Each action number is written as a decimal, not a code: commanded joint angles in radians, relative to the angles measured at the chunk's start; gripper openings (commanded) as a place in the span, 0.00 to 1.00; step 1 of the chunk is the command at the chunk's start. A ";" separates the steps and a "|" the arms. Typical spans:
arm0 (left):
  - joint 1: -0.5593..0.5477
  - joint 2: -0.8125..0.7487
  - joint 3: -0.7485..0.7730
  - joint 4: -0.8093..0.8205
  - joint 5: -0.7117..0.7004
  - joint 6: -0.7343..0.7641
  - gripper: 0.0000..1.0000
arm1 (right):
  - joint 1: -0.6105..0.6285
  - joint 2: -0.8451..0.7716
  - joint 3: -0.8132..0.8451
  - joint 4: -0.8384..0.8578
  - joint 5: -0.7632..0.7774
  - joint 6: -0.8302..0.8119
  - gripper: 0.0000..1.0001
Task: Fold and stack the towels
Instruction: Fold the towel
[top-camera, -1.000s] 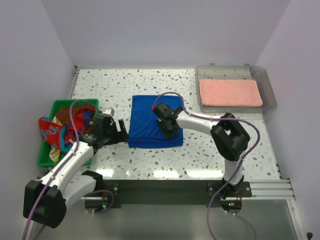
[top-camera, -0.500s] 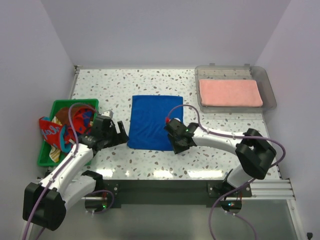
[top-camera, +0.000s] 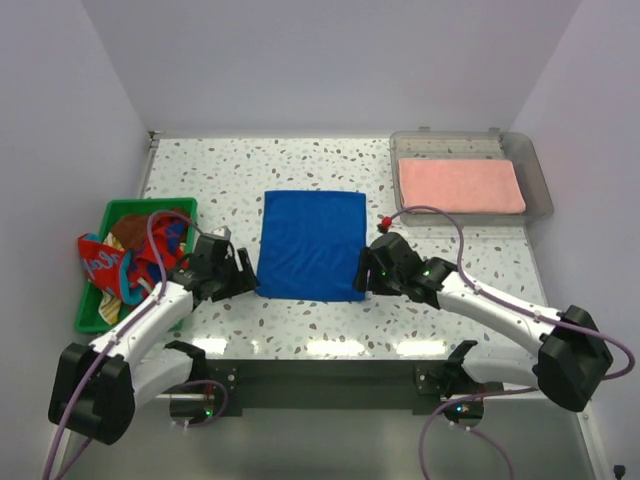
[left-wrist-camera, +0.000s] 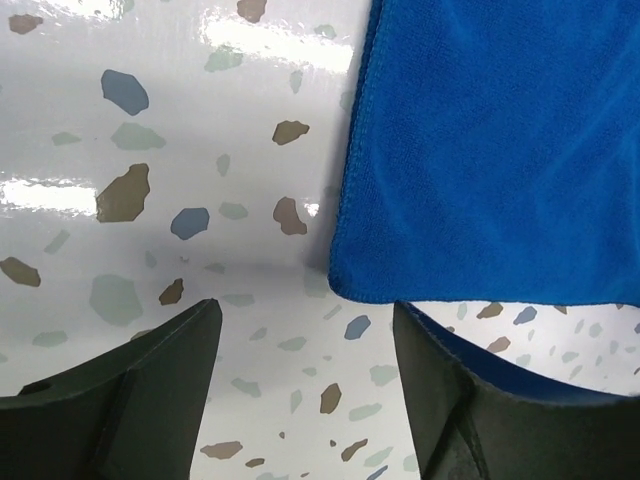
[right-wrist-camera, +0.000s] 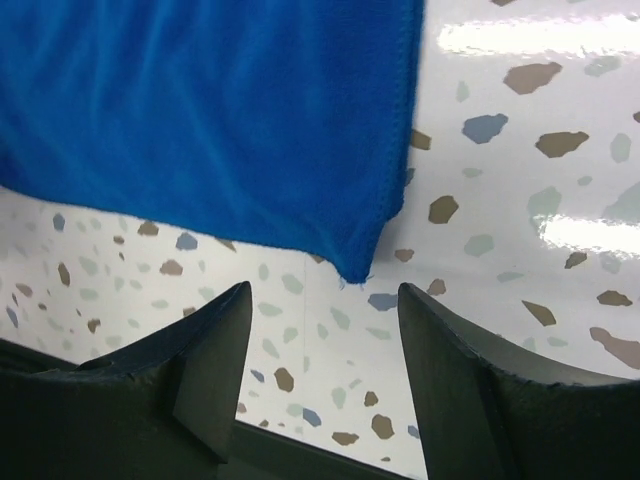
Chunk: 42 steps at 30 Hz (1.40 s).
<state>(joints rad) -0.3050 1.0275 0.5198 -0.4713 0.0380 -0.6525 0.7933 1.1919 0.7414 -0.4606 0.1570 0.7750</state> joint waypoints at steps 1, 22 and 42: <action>-0.011 0.045 -0.012 0.082 0.016 -0.022 0.73 | -0.060 -0.008 -0.065 0.106 -0.066 0.138 0.63; -0.043 0.197 -0.026 0.211 0.060 -0.058 0.60 | -0.105 0.172 -0.240 0.435 -0.177 0.271 0.41; -0.048 0.166 -0.024 0.181 0.071 -0.059 0.19 | -0.106 0.114 -0.211 0.367 -0.175 0.244 0.07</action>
<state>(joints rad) -0.3481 1.2133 0.4927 -0.2859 0.1047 -0.6994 0.6907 1.3434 0.5098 -0.0681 -0.0189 1.0306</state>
